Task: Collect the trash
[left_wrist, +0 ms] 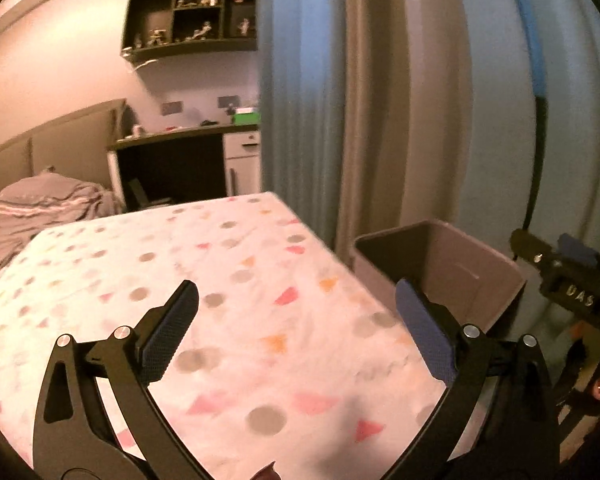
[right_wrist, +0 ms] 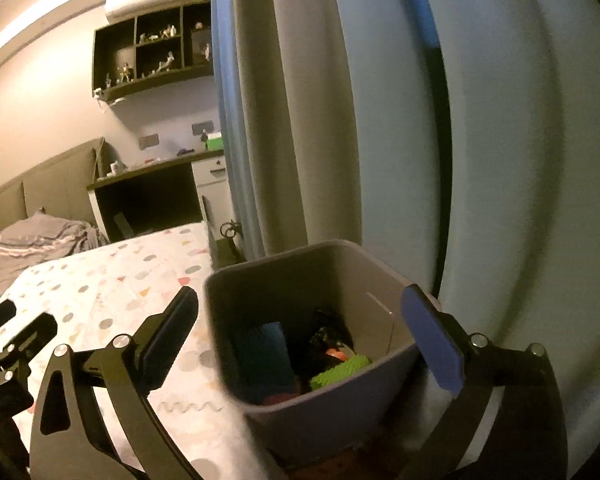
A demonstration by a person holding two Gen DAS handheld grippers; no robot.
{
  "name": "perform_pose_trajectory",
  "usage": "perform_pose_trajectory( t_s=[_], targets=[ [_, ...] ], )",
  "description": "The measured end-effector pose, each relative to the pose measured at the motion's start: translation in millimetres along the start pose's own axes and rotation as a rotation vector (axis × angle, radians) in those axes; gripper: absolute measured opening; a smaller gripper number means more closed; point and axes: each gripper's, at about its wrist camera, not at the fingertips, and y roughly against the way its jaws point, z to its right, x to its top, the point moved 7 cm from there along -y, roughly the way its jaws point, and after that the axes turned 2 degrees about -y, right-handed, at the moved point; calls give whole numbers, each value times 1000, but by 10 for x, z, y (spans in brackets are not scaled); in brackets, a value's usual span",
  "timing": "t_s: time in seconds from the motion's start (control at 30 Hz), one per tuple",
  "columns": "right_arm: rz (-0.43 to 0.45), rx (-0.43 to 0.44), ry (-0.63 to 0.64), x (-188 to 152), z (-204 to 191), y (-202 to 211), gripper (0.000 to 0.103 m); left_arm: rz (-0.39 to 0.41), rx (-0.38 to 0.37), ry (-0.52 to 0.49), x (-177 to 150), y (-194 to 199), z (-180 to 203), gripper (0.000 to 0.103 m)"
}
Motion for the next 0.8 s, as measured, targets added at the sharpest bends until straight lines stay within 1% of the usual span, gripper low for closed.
perform_pose_trajectory(
  t_s=[0.1,0.23,0.37,0.57,0.8],
  targets=[
    [-3,10,-8,-66,-129,174,97,-2,8,41,-67,185,-186,97],
    [-4,12,-4,-157,-342,413,97,6,64,52,-168,451,-441,97],
    [8,5,22,-253,-569,648,97,9,78,76,-255,679,-664,97],
    [18,22,47,-349,-865,948,97,8,104,73,-406,992,-890,97],
    [30,38,73,-444,-1090,1179,97,22,123,111,-494,1216,-1102,97]
  ],
)
